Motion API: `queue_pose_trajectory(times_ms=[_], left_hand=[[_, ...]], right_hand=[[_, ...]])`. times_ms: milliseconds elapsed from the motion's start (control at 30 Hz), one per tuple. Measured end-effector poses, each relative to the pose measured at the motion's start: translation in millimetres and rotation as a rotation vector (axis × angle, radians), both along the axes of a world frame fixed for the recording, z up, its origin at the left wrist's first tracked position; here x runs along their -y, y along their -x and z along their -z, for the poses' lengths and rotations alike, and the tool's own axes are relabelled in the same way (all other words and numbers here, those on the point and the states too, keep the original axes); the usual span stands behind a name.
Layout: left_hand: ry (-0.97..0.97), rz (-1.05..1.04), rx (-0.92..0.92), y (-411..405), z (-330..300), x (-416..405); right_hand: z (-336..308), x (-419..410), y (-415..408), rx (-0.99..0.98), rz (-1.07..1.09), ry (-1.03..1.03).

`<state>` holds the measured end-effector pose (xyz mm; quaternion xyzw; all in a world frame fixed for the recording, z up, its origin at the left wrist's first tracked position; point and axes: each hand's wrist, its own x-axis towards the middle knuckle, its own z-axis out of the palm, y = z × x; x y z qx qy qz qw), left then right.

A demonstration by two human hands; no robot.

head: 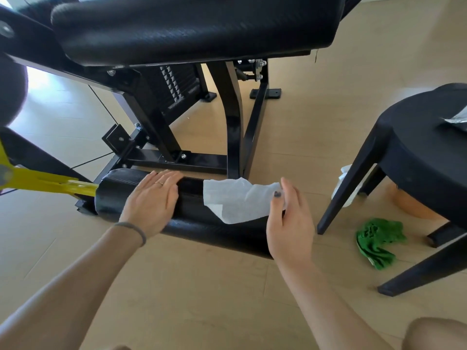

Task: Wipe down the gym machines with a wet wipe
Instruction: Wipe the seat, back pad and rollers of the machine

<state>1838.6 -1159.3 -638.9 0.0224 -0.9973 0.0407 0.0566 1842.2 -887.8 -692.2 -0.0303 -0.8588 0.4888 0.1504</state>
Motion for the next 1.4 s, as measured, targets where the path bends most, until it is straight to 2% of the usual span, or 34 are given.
queue_pose_trajectory(times_ms=[100,233,333,433,533,633,700,800,867,900,933,1033,1100,1200,1267,1400], left_hand=[[-0.014,0.129,-0.037,3.0,0.6,-45.5],[-0.199,0.374,-0.064,-4.1,-18.9,-120.5],[-0.235,0.481,0.006,0.6,-17.9,-140.5],[-0.223,0.406,0.119,13.6,0.0,-142.4],[-0.183,0.392,0.119,13.5,4.0,-136.5],[-0.175,0.346,0.092,8.8,3.2,-94.8],[-0.175,0.209,0.052,7.9,2.9,-45.0],[-0.191,-0.126,0.017,9.5,3.9,34.0],[-0.258,-0.328,-0.023,16.0,3.6,50.3],[-0.231,-0.329,-0.03,20.2,4.2,39.3],[-0.208,-0.271,-0.022,21.1,4.9,18.9],[-0.09,0.125,0.004,3.2,11.3,-77.6],[-0.077,0.294,0.054,-21.2,17.6,-127.1],[-0.086,0.377,0.046,-19.5,9.9,-112.2],[-0.137,0.233,-0.013,-4.9,6.9,-51.4],[-0.177,-0.258,-0.025,5.4,13.3,69.8]], right_hand=[[2.1,0.6,5.0,-0.065,0.032,0.009],[8.4,-1.3,6.1,-0.139,0.028,0.042],[9.8,-1.9,5.0,-0.081,0.016,0.085],[8.2,-3.4,3.5,0.009,0.008,0.104],[6.9,-4.2,4.0,0.036,0.005,0.082],[5.3,-2.4,2.2,0.035,0.008,0.086],[4.7,-0.8,1.0,0.031,0.014,0.088],[5.1,0.1,-0.3,0.032,0.002,0.07],[4.6,0.6,-0.6,0.026,0.008,0.069],[4.1,0.9,-0.1,0.019,0.017,0.072],[3.9,1.2,0.2,0.013,0.024,0.077],[3.0,2.4,1.1,0.003,0.041,0.108],[2.3,2.5,1.1,0.004,0.042,0.132],[1.0,1.7,1.3,0.047,0.031,0.166],[0.3,1.1,0.0,0.076,0.027,0.167],[0.8,0.8,-0.4,0.078,0.031,0.204]])
